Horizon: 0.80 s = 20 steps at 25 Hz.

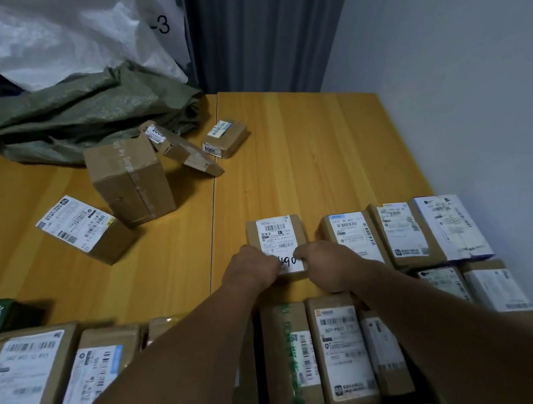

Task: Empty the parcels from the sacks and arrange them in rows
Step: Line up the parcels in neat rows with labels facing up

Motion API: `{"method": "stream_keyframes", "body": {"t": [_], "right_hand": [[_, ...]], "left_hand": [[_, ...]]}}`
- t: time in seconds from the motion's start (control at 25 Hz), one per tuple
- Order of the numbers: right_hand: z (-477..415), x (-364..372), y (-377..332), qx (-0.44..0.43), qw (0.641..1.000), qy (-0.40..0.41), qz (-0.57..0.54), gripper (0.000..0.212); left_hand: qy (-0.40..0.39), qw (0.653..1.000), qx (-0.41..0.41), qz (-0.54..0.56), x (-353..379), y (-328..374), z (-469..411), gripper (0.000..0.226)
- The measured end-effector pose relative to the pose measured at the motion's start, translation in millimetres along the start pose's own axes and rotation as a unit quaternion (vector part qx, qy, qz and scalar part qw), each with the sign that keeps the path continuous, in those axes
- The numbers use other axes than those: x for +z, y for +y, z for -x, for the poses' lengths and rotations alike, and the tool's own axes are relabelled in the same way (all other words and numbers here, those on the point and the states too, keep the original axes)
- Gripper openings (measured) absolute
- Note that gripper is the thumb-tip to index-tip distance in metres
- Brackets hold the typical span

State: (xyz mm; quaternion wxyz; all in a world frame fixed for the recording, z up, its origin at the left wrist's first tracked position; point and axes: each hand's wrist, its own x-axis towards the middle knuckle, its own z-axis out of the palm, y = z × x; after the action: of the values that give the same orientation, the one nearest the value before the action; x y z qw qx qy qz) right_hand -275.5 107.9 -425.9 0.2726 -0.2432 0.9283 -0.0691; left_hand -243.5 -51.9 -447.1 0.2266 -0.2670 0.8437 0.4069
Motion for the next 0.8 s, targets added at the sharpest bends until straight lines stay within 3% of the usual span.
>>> {"method": "stream_keyframes", "body": {"t": [0.24,0.4,0.6,0.8], "right_hand": [[1.2,-1.3,12.2,-0.034,0.998,0.050,-0.026,0.028],[12.7,7.8,23.3,-0.045,0.997,0.062,-0.016,0.024],[27.4,8.4,18.6,-0.050,0.998,0.041,-0.013,0.016],[26.3,10.2,14.2,-0.040,0.999,0.020,-0.030,0.025]], "left_hand": [[0.047,0.999,-0.005,-0.009,17.4,16.0,-10.6,0.043],[0.025,0.999,-0.005,-0.045,31.9,14.7,-4.3,0.047],[0.019,0.998,-0.006,-0.054,43.6,13.2,8.3,0.046],[0.013,0.999,0.005,-0.047,47.4,16.7,12.1,0.047]]}}
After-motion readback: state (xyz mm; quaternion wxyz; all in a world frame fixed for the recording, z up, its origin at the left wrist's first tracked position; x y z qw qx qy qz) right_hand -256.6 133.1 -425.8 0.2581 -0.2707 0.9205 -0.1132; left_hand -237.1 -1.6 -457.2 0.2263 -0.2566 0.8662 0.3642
